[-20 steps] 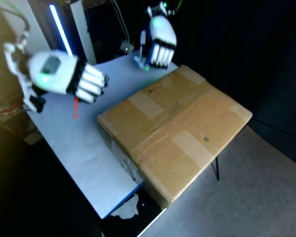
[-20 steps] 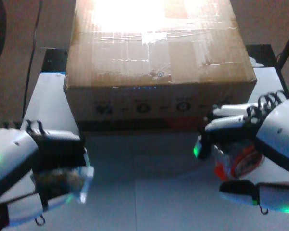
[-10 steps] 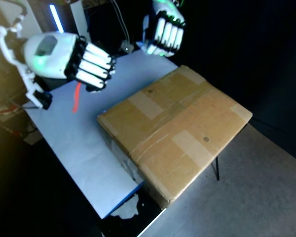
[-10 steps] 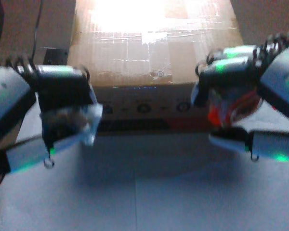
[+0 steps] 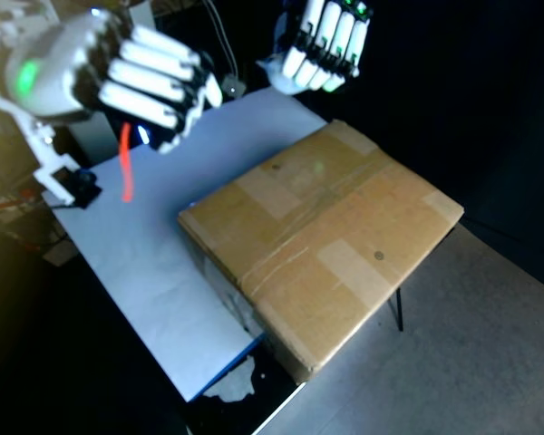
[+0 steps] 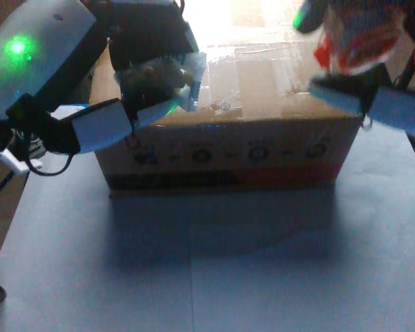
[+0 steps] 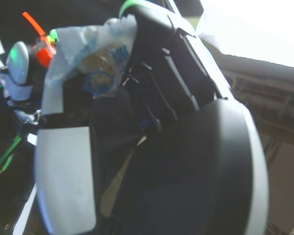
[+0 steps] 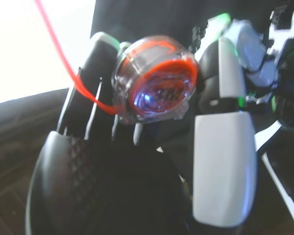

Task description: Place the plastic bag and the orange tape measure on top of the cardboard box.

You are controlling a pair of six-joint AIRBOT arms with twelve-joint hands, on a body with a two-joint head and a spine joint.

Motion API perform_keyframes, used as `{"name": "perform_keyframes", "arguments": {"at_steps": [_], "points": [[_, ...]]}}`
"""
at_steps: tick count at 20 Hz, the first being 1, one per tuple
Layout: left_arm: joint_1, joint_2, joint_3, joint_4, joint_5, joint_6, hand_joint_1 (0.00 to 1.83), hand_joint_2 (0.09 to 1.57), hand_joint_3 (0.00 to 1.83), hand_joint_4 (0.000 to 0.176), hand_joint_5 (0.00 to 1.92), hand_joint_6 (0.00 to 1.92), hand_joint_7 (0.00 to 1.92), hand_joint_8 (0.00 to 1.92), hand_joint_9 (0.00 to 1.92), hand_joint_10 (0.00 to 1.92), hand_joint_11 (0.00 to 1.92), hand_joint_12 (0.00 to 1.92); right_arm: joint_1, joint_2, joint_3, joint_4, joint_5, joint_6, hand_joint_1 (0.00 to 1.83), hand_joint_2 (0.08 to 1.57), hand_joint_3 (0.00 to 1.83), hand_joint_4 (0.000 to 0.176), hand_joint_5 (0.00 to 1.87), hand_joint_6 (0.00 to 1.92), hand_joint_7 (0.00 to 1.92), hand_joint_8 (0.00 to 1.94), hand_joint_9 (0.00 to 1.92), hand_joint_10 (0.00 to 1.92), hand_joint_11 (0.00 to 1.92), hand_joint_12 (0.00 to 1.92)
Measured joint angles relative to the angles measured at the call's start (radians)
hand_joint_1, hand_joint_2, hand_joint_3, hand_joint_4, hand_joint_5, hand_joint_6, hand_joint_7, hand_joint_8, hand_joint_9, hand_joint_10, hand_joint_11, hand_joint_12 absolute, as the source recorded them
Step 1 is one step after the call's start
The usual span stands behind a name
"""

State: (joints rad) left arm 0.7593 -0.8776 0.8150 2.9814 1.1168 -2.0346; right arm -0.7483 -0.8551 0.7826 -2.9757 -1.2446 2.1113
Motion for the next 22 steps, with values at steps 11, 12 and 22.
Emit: {"name": "perform_keyframes", "arguments": {"at_steps": [11, 12, 22], "points": [[-0.219, -0.152, 0.241, 0.0, -0.127, 0.0, 1.19, 1.25, 0.0, 0.0, 0.73, 1.14, 0.81, 1.67, 0.97, 1.82, 1.02, 1.92, 0.098, -0.211, 0.274, 0.03, 0.039, 0.0, 1.4, 1.09, 0.0, 0.0, 0.86, 1.08, 1.04, 0.9, 1.05, 1.13, 1.07, 1.41], [-0.234, -0.168, 0.265, 0.0, -0.132, 0.0, 1.22, 1.23, 0.0, 0.0, 0.7, 1.19, 0.87, 1.44, 0.9, 1.51, 0.85, 1.83, 0.101, -0.236, 0.308, 0.034, 0.042, 0.0, 1.39, 1.09, 0.0, 0.0, 0.86, 1.03, 1.02, 0.96, 1.05, 1.12, 1.1, 1.38], [-0.269, -0.298, 0.42, 0.004, -0.344, -0.001, 1.35, 1.21, 0.0, 0.0, 0.65, 1.17, 0.81, 1.28, 0.84, 1.5, 0.86, 1.63, 0.116, -0.364, 0.487, 0.156, 0.161, 0.0, 1.49, 1.15, 0.01, 0.0, 0.86, 1.09, 0.82, 1.2, 0.84, 1.3, 0.64, 1.63]]}}
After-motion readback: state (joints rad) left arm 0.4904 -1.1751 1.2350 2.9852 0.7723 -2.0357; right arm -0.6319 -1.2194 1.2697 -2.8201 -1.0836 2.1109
